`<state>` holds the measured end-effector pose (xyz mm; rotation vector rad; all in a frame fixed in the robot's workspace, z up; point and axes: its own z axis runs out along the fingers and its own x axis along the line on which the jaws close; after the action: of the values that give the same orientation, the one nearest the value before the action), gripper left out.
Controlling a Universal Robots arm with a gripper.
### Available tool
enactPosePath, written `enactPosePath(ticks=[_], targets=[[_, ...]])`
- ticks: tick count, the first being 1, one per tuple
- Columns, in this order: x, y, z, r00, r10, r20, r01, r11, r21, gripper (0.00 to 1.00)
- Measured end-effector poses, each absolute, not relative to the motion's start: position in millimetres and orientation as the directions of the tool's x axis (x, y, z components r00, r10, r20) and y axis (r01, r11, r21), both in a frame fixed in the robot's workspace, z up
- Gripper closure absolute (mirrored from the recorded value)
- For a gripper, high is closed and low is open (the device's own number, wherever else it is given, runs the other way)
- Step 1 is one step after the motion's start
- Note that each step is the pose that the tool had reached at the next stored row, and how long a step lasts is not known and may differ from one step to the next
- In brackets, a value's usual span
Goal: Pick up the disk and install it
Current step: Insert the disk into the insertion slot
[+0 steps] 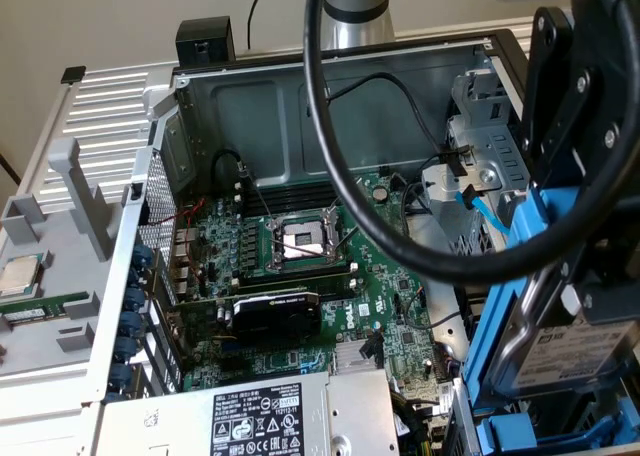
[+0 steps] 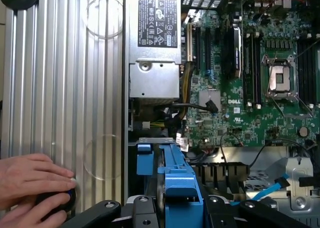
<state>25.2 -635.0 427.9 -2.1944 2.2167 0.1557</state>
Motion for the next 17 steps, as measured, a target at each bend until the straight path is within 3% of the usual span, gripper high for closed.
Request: enactPosePath(ticks=[17], targets=[[25.5, -634.8, 423.8, -0.013, -0.996, -0.083, -0.998, 0.008, 0.058, 0.63]])
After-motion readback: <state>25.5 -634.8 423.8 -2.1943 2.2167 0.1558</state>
